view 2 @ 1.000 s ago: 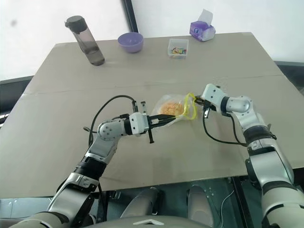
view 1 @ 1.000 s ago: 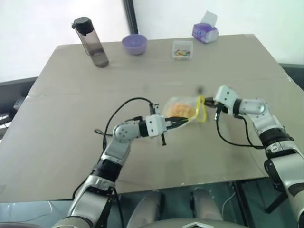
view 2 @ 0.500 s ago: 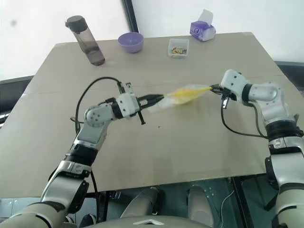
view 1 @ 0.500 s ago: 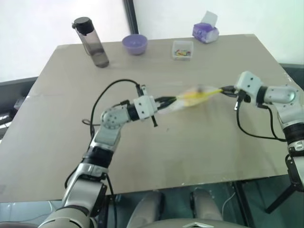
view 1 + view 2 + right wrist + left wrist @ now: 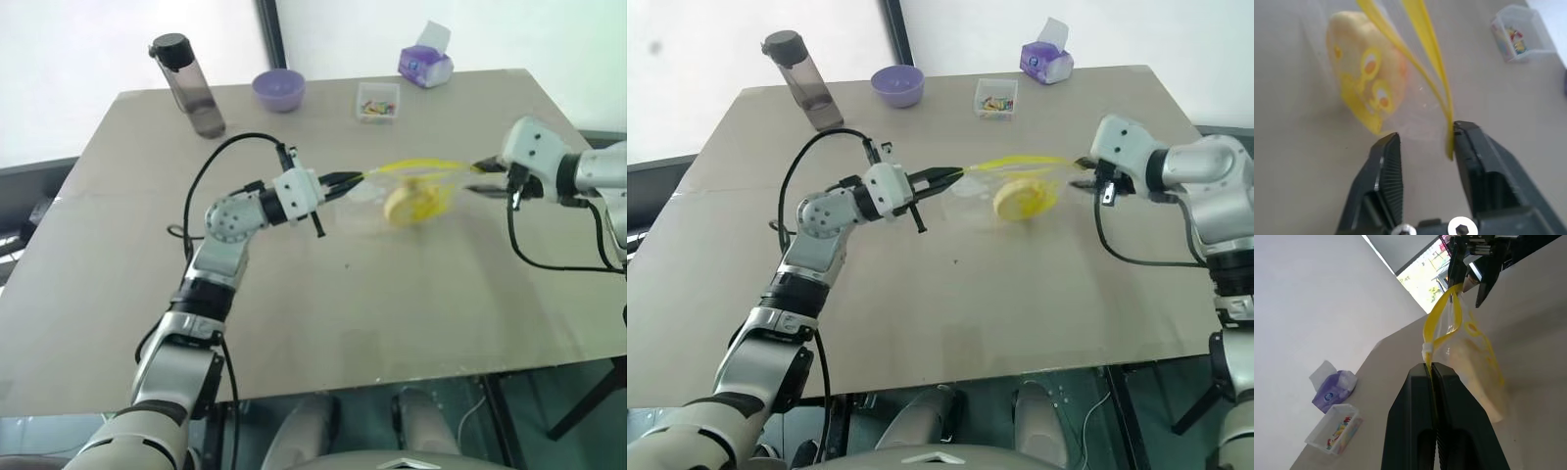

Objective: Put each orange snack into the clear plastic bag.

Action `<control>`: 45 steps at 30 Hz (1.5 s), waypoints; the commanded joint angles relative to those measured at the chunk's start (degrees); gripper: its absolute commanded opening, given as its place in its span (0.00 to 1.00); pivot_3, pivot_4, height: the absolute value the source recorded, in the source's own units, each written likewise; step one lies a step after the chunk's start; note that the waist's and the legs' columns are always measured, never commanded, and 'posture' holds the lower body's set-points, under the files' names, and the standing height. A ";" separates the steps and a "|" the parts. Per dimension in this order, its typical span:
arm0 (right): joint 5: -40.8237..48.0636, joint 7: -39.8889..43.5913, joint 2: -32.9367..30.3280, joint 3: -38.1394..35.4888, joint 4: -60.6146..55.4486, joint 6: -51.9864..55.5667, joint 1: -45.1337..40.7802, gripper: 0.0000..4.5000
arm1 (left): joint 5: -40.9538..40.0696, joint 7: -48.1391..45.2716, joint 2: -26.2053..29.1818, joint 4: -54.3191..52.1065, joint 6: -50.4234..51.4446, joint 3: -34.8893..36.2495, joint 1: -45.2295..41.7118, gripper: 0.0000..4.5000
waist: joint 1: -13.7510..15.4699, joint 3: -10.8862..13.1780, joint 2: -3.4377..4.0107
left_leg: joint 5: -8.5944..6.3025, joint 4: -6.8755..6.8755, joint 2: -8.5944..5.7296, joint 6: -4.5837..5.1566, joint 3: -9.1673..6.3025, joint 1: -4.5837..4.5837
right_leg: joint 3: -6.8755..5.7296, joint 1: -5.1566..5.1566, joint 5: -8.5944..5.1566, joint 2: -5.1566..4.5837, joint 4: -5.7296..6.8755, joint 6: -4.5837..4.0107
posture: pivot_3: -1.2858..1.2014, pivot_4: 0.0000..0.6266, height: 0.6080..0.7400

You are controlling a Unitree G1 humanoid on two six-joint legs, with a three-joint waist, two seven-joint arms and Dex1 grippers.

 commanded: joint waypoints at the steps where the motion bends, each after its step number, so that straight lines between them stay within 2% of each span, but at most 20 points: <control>1: 1.22 4.29 -3.64 -0.14 -10.04 6.45 0.28 0.59 | -3.09 0.44 -0.75 -1.47 0.35 2.14 1.98 0.00 | 0.01 0.00 0.00 | 0.00 0.00 -0.01 0.00 0.00 -0.01 | 0.00 -0.02 0.00 -0.01 0.00 0.00 | 0.52 0.24 1.00; 6: 5.48 3.35 0.32 -0.55 -17.20 11.41 -4.02 0.59 | -2.87 -1.47 -0.49 -4.23 -0.55 0.84 3.88 0.00 | -0.18 0.01 0.01 | 0.00 0.00 0.05 0.00 0.03 0.00 | 0.02 -0.04 0.00 0.02 0.03 0.00 | 0.52 0.24 1.00; 9: 5.59 -0.96 7.05 0.97 -16.56 7.44 -6.56 0.59 | -0.69 -1.29 -0.13 -6.49 -1.12 -0.13 3.14 0.00 | 0.06 0.01 -0.02 | 0.00 0.01 0.04 0.00 0.05 0.01 | 0.04 -0.03 0.00 0.02 0.04 0.00 | 0.52 0.24 1.00; 11: 5.00 -2.11 8.78 1.46 -15.59 6.57 -7.59 0.59 | -0.23 -1.26 -0.04 -7.21 -1.07 -0.40 3.09 0.00 | 0.14 0.02 -0.07 | 0.00 0.02 0.03 0.00 -0.02 0.00 | -0.04 0.00 0.00 0.00 -0.01 0.00 | 0.52 0.24 1.00; 16: 4.54 -3.23 9.53 0.51 -12.15 4.19 -10.87 0.59 | 0.11 -0.81 0.53 -8.14 -0.54 -0.31 3.86 0.00 | 0.31 0.02 -0.07 | 0.00 0.08 -0.02 0.00 -0.07 -0.07 | -0.09 -0.03 0.00 -0.03 0.00 0.00 | 0.52 0.24 1.00; 24: 6.44 -0.17 11.02 3.86 -16.42 3.08 -6.62 0.59 | 0.03 -0.14 0.15 -8.96 0.13 -0.37 3.79 0.00 | -0.06 0.02 -0.07 | 0.00 0.07 -0.01 0.00 -0.10 -0.07 | -0.11 -0.02 0.00 -0.02 0.00 0.00 | 0.52 0.24 1.00; 30: 3.38 -0.45 11.66 6.26 -14.97 -2.02 -6.13 0.59 | -0.51 -0.31 0.08 -9.53 0.67 -0.41 3.56 0.00 | -0.07 0.02 -0.07 | 0.00 0.07 -0.01 0.00 -0.10 -0.06 | -0.11 -0.03 0.00 -0.01 0.02 0.00 | 0.52 0.24 1.00; 45: 2.09 -1.40 14.29 6.51 -13.51 -3.58 -7.02 0.59 | -0.55 -1.16 0.19 -10.38 0.34 -0.96 4.42 0.00 | -0.08 0.02 -0.07 | 0.00 0.08 -0.01 0.00 -0.11 -0.05 | -0.12 -0.03 0.00 -0.01 0.02 0.00 | 0.52 0.24 1.00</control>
